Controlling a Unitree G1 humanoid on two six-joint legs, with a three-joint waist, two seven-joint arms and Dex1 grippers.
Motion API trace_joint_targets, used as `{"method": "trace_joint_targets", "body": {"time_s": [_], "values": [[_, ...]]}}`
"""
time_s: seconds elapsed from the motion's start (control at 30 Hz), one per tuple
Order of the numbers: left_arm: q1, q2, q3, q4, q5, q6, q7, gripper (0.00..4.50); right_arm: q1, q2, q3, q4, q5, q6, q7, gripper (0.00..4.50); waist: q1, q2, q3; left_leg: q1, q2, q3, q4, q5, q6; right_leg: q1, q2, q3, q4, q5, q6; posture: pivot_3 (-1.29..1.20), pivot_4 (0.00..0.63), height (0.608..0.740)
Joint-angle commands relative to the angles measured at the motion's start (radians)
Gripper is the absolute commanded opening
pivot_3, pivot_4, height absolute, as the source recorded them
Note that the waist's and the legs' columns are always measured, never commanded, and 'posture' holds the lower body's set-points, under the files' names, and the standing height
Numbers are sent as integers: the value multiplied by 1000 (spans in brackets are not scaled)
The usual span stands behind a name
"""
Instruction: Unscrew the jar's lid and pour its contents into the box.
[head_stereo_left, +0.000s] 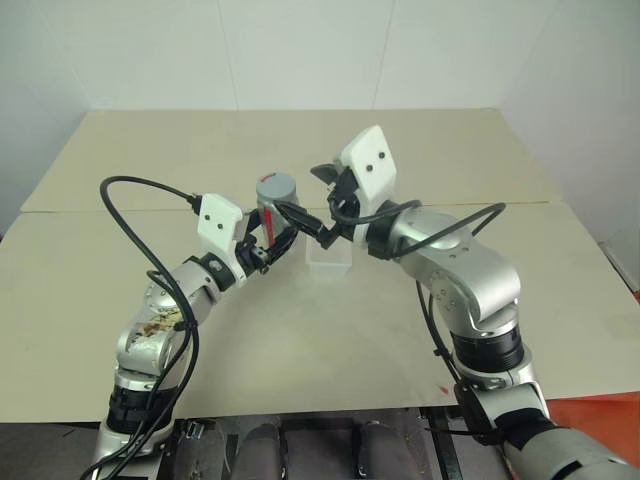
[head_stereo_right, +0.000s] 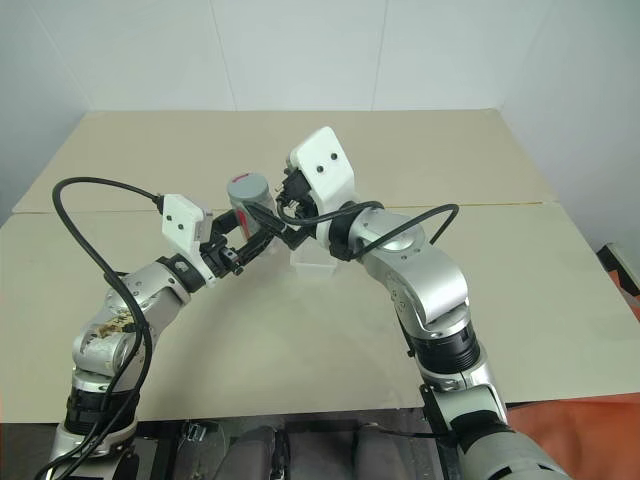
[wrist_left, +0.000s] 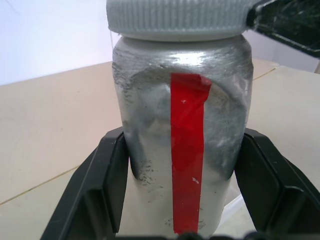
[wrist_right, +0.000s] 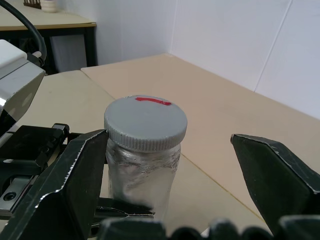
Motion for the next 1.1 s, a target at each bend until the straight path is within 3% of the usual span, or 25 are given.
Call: {"method": "trace_joint_targets", "body": {"time_s": [0.03,1.1], "values": [[2,7,25,-59,-20,-8,-2,2766,2,-20,-51,-27,-9,1,-20,4448,0,0,0,0,0,0,0,0,0,0,0,0,0,0,0,0,150,740],[-1,10,28,-51,-12,-10,-6,2766,8,-54,-73,-36,3,11,-23,4448,0,0,0,0,0,0,0,0,0,0,0,0,0,0,0,0,150,740]]}}
